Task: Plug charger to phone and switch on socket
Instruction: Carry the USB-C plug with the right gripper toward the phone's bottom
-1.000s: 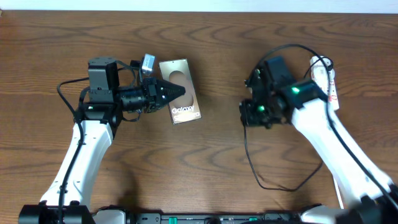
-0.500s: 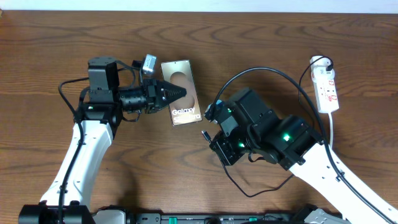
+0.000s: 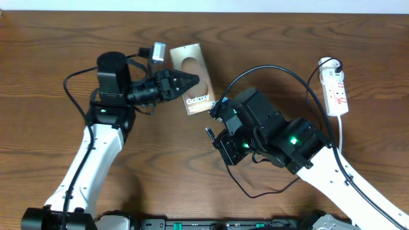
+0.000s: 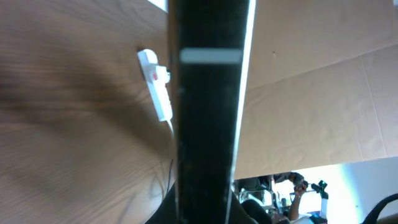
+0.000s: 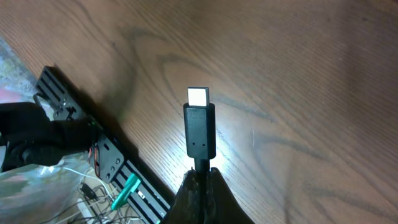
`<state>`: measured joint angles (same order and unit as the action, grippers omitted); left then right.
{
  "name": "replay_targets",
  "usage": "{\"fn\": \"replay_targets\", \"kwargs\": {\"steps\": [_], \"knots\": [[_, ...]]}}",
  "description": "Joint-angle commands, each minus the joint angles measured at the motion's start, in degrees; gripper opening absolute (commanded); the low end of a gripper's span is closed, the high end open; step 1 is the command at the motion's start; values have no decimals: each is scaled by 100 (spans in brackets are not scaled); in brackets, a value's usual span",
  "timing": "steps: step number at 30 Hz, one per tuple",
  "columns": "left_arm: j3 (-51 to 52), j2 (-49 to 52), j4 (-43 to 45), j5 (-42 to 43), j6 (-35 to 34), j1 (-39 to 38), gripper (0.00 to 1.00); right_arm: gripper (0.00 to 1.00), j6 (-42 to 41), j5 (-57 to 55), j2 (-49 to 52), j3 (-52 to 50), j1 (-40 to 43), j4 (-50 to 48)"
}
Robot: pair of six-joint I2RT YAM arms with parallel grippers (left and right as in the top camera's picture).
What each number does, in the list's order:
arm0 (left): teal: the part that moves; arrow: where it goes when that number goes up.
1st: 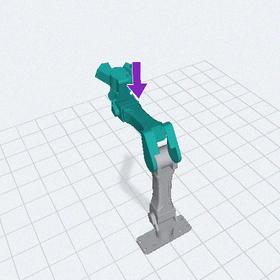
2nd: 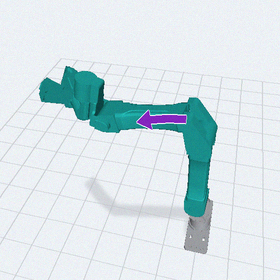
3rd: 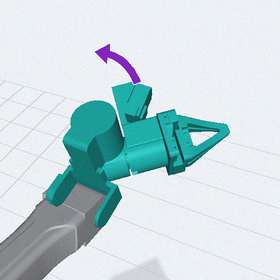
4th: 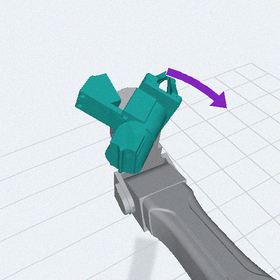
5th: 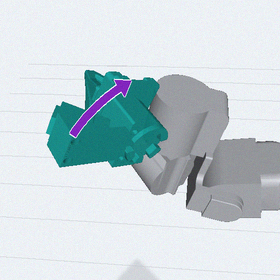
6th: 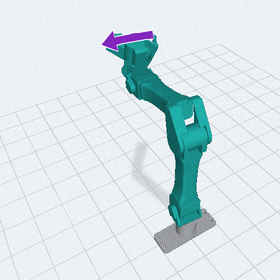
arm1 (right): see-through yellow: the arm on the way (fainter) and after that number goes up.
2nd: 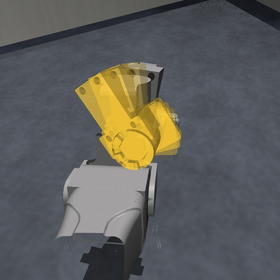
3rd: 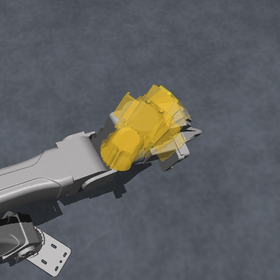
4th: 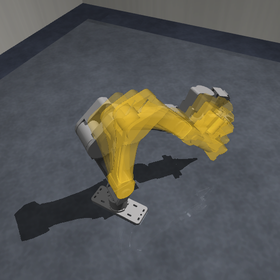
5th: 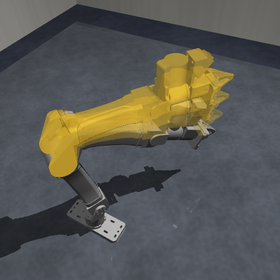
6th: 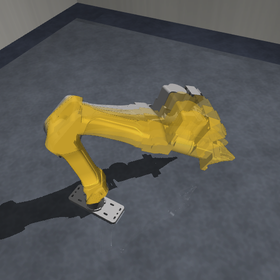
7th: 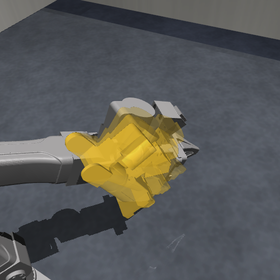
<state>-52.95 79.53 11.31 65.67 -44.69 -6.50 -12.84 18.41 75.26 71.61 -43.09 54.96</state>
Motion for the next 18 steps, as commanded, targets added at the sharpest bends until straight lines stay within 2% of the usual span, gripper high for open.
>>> {"fn": "replay_targets", "kwargs": {"steps": [1,6,12,18], "knots": [[-74,-66,170,-120,-299,-87,7,1,-42,-44,13,22,-35,-44],[-74,-66,170,-61,-503,-87,7,1,-48,-221,13,22,22,-223],[-74,-66,175,-81,-551,-85,7,1,-525,-291,13,17,144,-468],[-74,-66,546,-81,-1016,-85,7,1,-562,-306,13,13,142,-660]]}}
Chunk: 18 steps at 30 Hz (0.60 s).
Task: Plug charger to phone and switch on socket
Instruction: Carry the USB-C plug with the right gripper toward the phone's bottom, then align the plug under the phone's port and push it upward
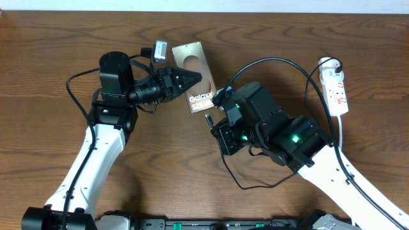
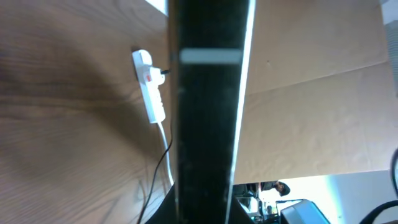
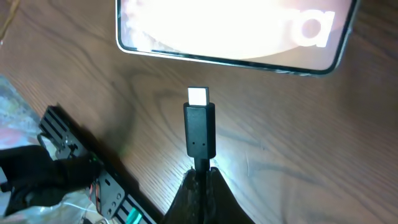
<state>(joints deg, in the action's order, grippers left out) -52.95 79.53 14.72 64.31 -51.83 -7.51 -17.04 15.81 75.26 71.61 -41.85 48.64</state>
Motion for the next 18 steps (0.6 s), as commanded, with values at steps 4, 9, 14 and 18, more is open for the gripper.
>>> {"fn": "replay_targets", "kwargs": {"steps": [4,9,14,18], "knots": [[-74,-66,501,59,-490,15,7,1,-190,-48,13,13,17,-52],[-74,-66,494,101,-487,15,7,1,-223,-48,13,13,20,-173],[-74,-66,494,105,-485,15,8,1,-225,-46,13,13,20,-170],[-74,-66,494,103,-485,15,7,1,-227,-44,11,13,20,-138]]}}
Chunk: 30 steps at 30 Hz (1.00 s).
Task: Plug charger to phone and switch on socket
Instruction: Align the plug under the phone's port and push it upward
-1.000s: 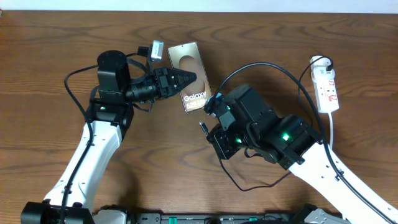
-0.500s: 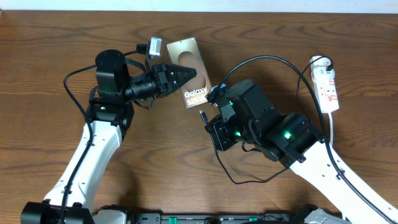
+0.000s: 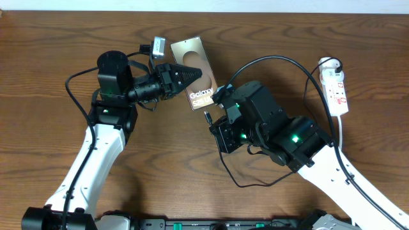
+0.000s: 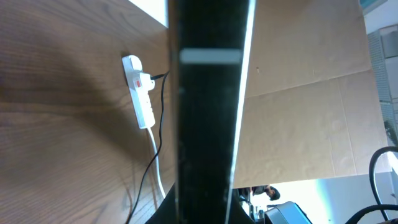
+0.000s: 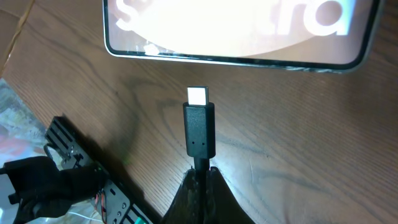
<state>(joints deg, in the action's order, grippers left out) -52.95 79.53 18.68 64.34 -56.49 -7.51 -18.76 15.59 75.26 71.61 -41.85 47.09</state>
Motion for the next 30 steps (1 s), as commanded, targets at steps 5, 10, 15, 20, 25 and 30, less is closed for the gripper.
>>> {"fn": "replay_targets", "kwargs": {"steps": [5,10,15,20,25,30], "knots": [[-74,-66,98,101,-20,15,8,1,-52,-2,0,13,24,98],[-74,-66,98,101,-20,15,7,1,-50,0,-63,13,107,114],[-74,-66,98,101,-20,15,7,1,-48,111,-219,13,186,103],[-74,-66,98,98,-22,15,7,1,-48,413,-234,13,177,22],[-74,-66,98,103,-22,13,8,1,-44,437,-138,13,164,11],[-74,-66,98,164,-22,15,7,1,20,304,-118,13,168,-13]]}}
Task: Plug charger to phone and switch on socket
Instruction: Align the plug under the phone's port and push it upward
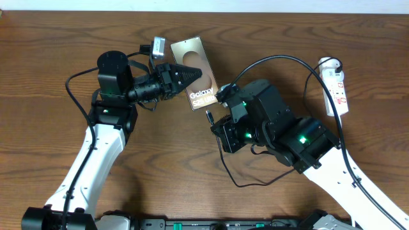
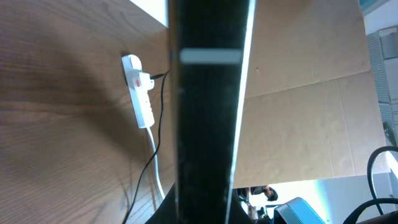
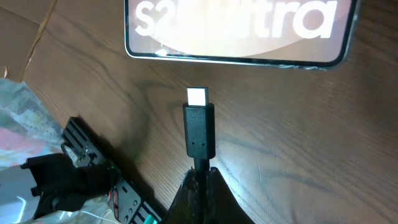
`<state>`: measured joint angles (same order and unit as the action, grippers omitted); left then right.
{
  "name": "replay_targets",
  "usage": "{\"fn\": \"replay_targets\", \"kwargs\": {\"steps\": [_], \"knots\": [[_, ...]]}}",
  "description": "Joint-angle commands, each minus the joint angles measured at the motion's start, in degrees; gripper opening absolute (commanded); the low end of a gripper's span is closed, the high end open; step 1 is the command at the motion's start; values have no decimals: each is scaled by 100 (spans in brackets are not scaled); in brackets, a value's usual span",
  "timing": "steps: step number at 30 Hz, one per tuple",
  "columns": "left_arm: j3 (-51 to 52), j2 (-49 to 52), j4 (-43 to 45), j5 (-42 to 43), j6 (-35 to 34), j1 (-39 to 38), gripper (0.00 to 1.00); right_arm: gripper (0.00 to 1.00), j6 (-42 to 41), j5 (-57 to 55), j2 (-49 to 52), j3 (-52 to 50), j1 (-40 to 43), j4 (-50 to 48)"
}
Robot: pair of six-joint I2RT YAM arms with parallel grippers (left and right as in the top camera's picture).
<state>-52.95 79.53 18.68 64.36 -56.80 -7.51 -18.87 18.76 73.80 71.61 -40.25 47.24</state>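
Observation:
A gold phone (image 1: 195,71) with "Galaxy" lettering is held tilted above the table, my left gripper (image 1: 185,75) shut on its left edge; in the left wrist view it is a dark upright bar (image 2: 208,112). My right gripper (image 1: 217,128) is shut on the black charger cable just behind its plug (image 3: 200,127), whose metal tip points at the phone's bottom edge (image 3: 239,31), a short gap away. The white socket strip (image 1: 335,87) lies at the far right, a black plug in its top end.
A small silver block (image 1: 157,49) lies beside the phone's top left corner. The black charger cable (image 1: 275,64) loops from the right arm to the socket strip. A white lead (image 1: 342,137) runs down from the strip.
The phone's bottom edge has shifted slightly to the right in the right wrist view. My right arm has moved a little to the right. Both grips are unchanged.
First my right gripper held the plug over bare wood, away from the phone, which my left gripper held tilted. Then the phone's bottom edge came into view above the plug. Since then plug and phone have stayed close, with small shifts sideways.

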Motion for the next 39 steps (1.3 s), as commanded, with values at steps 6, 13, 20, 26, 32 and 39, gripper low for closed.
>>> {"fn": "replay_targets", "kwargs": {"steps": [6,13,20,26,32,39], "knots": [[-74,-66,98,208,9,15,7,1,133,-138,28,13,9,-103],[-74,-66,98,247,9,15,7,1,131,-234,28,13,11,-87],[-74,-66,98,247,9,15,8,1,44,-232,35,13,9,-74],[-74,-66,98,243,-37,15,7,1,-90,-208,35,13,9,-74],[-74,-66,101,243,-98,15,8,1,-177,-212,35,13,9,-79],[-74,-66,101,243,-101,15,7,1,-192,-212,37,13,9,-85]]}}
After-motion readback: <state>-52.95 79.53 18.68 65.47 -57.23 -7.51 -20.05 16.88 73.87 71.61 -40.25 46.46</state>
